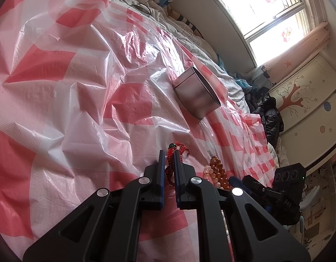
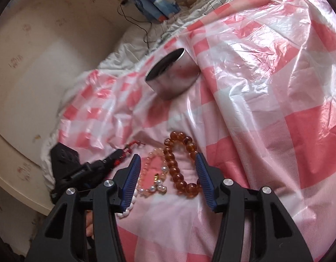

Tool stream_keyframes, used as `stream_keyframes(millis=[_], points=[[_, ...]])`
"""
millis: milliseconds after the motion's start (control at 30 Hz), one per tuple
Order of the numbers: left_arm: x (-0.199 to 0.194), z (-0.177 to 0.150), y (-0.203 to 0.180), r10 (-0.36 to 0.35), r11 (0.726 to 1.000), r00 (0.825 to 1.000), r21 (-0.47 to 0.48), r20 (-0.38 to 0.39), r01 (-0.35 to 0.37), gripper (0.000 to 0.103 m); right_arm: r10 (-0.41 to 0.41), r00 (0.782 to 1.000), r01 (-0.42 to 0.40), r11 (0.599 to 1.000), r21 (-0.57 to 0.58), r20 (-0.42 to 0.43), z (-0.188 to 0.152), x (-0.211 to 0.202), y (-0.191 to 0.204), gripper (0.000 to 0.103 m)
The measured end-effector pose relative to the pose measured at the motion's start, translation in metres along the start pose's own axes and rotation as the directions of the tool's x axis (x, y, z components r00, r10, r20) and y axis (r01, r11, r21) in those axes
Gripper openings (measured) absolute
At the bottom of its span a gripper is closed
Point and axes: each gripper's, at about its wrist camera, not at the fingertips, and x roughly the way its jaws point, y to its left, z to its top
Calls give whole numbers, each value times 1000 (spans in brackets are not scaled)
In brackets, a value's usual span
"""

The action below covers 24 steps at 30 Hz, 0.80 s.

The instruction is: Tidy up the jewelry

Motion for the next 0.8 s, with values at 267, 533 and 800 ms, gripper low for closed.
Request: stream_keyframes(millis=[267,533,800], points=[[0,0,0,0,1000,1000,-1,1,0,7,-173,985,172,983,-64,-2,-5,0,3,52],[0,0,0,1,1000,1000,0,0,-1,7,-391,920,365,866,-342,-7,-18,29,45,29],[0,0,0,0,1000,1000,-1,0,0,7,-18,1000,18,1000,-6,-10,-9,4,-6,24]])
